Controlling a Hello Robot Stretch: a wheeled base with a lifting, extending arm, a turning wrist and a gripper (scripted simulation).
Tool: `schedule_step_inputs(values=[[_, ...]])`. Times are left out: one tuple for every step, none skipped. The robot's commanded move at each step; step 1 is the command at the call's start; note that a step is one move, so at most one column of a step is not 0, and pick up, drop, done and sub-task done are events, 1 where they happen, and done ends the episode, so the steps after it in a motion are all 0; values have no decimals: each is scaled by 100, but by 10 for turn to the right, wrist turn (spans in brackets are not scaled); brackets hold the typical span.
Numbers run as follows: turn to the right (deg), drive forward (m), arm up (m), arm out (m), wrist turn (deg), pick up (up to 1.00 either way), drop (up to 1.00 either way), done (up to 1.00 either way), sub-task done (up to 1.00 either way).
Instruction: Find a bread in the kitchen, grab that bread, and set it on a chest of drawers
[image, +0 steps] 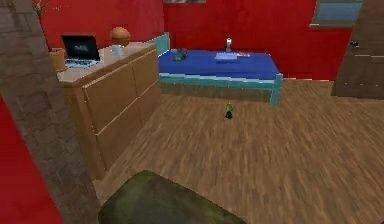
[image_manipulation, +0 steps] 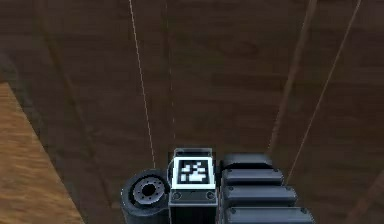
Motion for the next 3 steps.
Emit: schedule_step_inputs(values=[[0, 60, 0, 0, 0, 0, 0, 0, 0], [450, 0, 0, 0, 0, 0, 0, 0, 0], [30, 0, 0, 0, 0, 0, 0, 0, 0]])
